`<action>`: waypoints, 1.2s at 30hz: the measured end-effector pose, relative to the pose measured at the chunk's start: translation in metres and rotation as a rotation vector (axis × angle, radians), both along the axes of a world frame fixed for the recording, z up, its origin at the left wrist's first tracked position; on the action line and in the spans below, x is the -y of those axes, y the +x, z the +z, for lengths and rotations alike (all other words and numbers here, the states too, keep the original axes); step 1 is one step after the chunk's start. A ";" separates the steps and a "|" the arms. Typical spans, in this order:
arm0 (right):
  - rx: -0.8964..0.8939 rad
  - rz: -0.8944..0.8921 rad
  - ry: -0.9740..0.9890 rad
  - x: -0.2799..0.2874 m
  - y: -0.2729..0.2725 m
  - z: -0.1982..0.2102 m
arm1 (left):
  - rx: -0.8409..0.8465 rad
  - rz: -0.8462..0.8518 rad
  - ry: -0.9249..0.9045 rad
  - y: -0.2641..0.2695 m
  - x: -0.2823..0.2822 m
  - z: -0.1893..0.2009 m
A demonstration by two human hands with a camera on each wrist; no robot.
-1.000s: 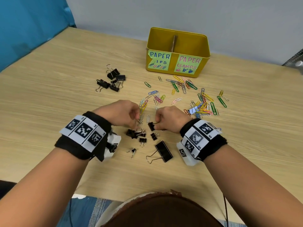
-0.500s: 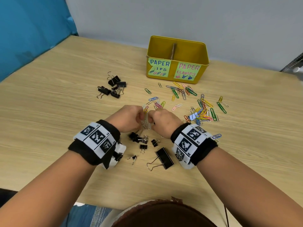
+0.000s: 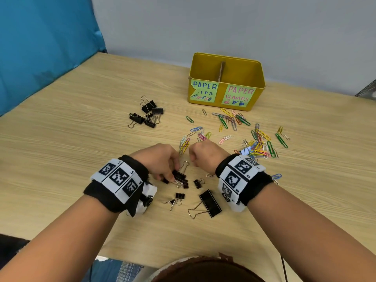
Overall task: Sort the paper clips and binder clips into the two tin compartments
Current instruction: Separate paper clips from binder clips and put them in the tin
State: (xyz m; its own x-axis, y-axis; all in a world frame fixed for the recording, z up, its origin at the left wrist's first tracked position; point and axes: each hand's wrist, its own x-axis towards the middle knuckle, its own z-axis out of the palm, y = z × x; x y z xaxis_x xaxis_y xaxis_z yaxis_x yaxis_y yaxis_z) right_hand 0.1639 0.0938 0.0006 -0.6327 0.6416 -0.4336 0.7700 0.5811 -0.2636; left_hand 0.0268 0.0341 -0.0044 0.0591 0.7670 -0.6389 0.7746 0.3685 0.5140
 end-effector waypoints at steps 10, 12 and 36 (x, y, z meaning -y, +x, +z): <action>-0.098 -0.105 0.085 -0.012 0.017 0.015 | -0.074 -0.065 0.126 -0.006 -0.004 0.010; -0.077 -0.073 -0.010 -0.011 0.022 0.018 | -0.094 -0.073 0.171 -0.004 -0.009 0.010; 0.060 -0.110 -0.164 -0.016 0.058 0.014 | -0.384 -0.121 0.183 0.033 -0.049 0.009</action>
State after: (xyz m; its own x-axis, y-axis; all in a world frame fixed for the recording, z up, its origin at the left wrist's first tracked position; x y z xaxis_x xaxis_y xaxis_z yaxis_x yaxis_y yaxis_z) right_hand 0.2217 0.1100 0.0142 -0.5324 0.6229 -0.5732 0.8437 0.4455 -0.2994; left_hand 0.0597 0.0833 0.0045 -0.0600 0.8717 -0.4864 0.9541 0.1933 0.2287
